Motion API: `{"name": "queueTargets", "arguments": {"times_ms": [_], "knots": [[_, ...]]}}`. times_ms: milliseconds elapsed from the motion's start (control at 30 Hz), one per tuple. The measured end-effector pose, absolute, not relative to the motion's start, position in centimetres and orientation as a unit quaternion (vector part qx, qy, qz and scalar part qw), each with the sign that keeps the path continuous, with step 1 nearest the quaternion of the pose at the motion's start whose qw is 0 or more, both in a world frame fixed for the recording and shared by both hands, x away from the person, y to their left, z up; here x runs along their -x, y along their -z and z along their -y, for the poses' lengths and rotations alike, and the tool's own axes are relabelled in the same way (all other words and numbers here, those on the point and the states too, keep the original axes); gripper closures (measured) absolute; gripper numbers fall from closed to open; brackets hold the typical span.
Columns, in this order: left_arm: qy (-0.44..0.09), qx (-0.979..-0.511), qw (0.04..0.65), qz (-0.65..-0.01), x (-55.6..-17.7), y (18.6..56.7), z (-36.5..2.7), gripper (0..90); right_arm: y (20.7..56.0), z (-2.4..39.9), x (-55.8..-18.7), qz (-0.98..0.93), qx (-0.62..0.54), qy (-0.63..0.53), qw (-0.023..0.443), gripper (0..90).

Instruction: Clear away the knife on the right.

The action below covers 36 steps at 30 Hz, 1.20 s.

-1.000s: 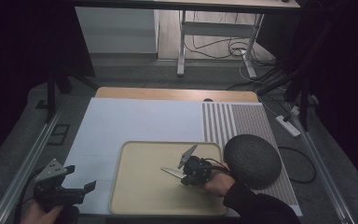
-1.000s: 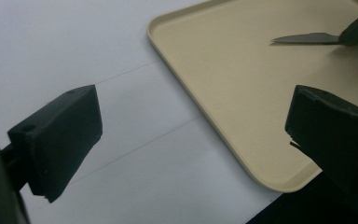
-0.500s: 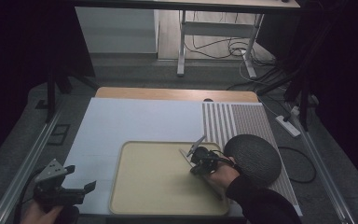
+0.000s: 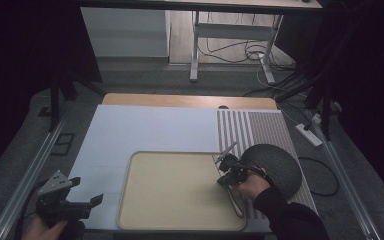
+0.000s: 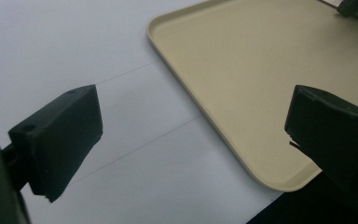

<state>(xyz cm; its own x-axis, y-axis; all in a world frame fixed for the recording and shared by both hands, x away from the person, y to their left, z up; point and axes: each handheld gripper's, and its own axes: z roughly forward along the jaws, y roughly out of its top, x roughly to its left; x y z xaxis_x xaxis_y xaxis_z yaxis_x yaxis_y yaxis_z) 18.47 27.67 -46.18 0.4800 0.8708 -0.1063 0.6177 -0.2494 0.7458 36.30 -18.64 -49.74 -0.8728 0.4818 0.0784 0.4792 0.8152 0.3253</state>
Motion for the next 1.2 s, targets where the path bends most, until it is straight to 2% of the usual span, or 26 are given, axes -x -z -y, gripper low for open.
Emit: {"name": "queueTargets", "arguments": {"times_ms": [400, 567, 767, 1200], "knots": [[-0.167, -0.773, 0.377, -0.482, -18.5, 46.2, -27.6, 4.1, 49.5, 21.0, -36.2, -0.945, -0.287, -0.160, 0.004, 89.9], [-0.167, -0.773, 0.377, -0.482, -18.5, 46.2, -27.6, 4.2, 49.3, 20.7, -36.1, -0.943, -0.287, -0.170, 0.002, 83.5], [-0.166, -0.772, 0.377, -0.484, -18.5, 46.2, -27.7, 4.2, 48.2, 20.6, -35.8, -0.937, -0.291, -0.191, 0.035, 69.4], [-0.166, -0.771, 0.377, -0.485, -18.5, 46.2, -27.7, 4.2, 47.0, 21.7, -35.0, -0.918, -0.319, -0.224, 0.068, 23.1]]}}
